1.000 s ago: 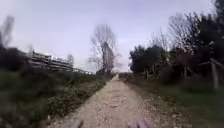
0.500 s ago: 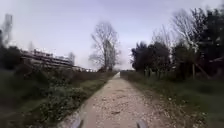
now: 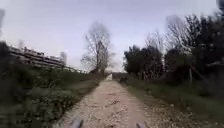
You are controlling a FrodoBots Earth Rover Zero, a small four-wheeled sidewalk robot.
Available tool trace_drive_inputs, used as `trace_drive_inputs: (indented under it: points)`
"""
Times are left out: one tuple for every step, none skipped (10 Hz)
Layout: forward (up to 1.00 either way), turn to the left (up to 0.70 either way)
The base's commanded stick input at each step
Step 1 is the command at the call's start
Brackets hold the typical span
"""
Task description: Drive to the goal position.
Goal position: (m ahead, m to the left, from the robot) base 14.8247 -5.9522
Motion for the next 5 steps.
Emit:
trace_drive_inputs:
  points:
    - [0.70, 0.00]
    - [0.70, 0.00]
    - [0.70, -0.34]
    - [0.70, -0.15]
    - [0.70, 0.00]
